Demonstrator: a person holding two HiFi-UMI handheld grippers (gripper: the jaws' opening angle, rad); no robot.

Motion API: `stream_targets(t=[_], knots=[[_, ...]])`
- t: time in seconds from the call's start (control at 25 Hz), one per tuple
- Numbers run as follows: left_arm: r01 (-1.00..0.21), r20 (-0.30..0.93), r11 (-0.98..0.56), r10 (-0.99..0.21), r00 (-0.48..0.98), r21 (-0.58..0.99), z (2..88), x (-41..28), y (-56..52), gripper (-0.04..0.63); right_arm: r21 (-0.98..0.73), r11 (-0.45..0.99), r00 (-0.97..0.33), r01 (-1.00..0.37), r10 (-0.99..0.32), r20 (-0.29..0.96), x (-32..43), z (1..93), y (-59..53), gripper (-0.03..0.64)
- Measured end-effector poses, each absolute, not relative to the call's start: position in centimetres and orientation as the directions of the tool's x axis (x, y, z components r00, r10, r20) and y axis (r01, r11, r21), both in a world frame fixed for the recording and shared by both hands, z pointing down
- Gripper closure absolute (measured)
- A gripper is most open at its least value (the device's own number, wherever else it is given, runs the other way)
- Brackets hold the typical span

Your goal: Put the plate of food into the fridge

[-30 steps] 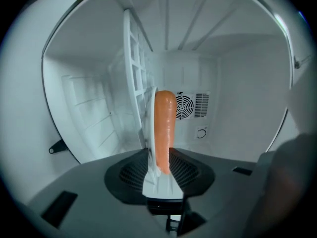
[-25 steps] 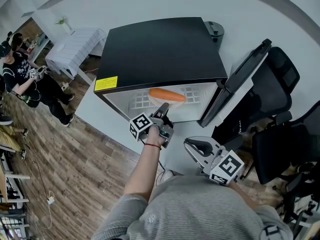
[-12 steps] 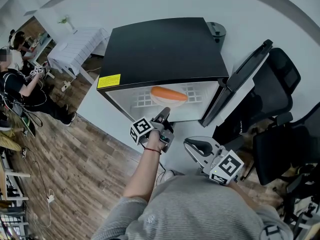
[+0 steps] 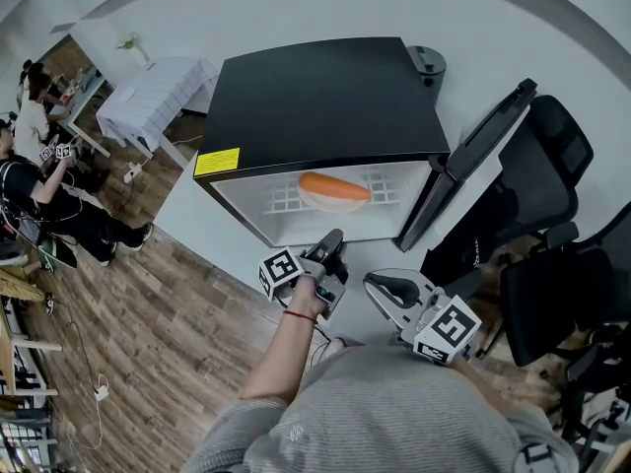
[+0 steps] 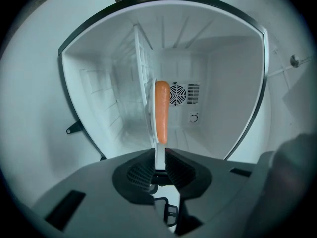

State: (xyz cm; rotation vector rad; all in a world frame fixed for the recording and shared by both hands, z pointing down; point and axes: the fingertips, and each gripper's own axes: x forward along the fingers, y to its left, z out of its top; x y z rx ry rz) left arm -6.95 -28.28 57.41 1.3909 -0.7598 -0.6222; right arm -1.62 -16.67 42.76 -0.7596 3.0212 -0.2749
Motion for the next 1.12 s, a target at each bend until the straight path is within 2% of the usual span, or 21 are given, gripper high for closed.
stream_targets(t=[0.12, 0.24, 0.56, 0.76, 1.12], knots=[[-0.059, 0.089, 0.067, -0.759, 0.645, 0.996, 56.6, -6.3, -27.2, 0.558, -0.169, 0.868, -0.883, -0.468, -0.469, 0.034, -1.5, 42.9, -16.7, 0.600], [-0.124, 0.091, 0.011, -0.744, 0.662, 0.992, 55.6, -5.8, -26.4, 0.583, -0.173, 0.867, -0.882, -0.468, -0.469, 0.040, -1.4, 43.0, -16.7, 0.600], [-0.285, 0.060, -0.170, -0.757, 0.650, 0.943, 52.6, -5.3, -25.6, 0.584, -0.174, 0.866, -0.882, -0.469, -0.471, 0.034, -1.3, 43.0, -16.8, 0.600], [-0.467, 0.052, -0.291, -0.804, 0.593, 0.835, 51.4, -5.9, -25.1, 0.584, -0.175, 0.863, -0.879, -0.474, -0.476, 0.035, -1.1, 43.0, -16.8, 0.600], [-0.687, 0.005, -0.448, -0.836, 0.549, 0.572, 48.5, -5.9, -23.9, 0.584, -0.172, 0.859, -0.875, -0.482, -0.483, 0.038, -0.8, 43.4, -17.0, 0.600]])
